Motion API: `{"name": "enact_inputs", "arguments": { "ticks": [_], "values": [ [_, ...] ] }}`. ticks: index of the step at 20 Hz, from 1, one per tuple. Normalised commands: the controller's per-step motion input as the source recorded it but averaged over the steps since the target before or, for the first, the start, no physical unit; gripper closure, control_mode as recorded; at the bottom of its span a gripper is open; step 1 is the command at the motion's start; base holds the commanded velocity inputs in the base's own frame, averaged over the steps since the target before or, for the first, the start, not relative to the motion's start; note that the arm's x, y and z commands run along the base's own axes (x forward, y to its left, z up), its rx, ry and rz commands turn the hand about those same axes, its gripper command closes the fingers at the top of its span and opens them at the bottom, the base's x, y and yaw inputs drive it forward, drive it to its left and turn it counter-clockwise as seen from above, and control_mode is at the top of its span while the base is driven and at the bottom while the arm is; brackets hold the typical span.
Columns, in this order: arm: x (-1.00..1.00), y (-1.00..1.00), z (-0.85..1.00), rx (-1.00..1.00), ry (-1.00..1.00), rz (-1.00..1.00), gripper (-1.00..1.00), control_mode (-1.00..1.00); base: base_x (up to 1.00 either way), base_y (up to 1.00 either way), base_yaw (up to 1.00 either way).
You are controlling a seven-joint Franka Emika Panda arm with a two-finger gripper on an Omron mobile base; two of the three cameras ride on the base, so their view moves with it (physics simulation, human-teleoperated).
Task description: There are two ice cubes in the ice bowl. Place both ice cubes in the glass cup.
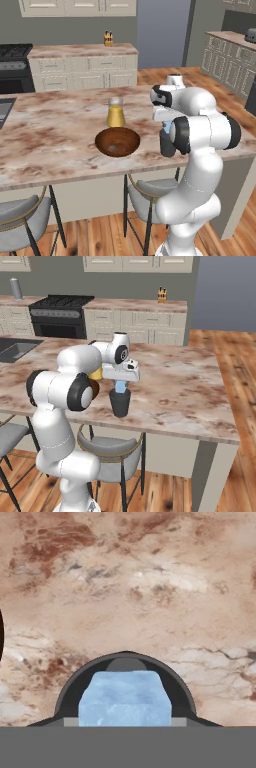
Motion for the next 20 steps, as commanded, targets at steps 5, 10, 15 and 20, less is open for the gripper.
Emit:
{"name": "enact_inputs", "arguments": {
  "ticks": [5,10,15,20],
  "values": [
    [0.00,0.00,0.00,0.00,0.00,0.00,1.00,-1.00,0.00,0.00,0.00],
    [0.00,0.00,0.00,0.00,0.00,0.00,1.00,-1.00,0.00,0.00,0.00],
    [0.00,0.00,0.00,0.00,-0.02,0.00,1.00,-1.00,0.00,0.00,0.00],
    [0.00,0.03,0.00,-0.01,-0.10,0.00,1.00,-1.00,0.00,0.00,0.00]
  ]
}}
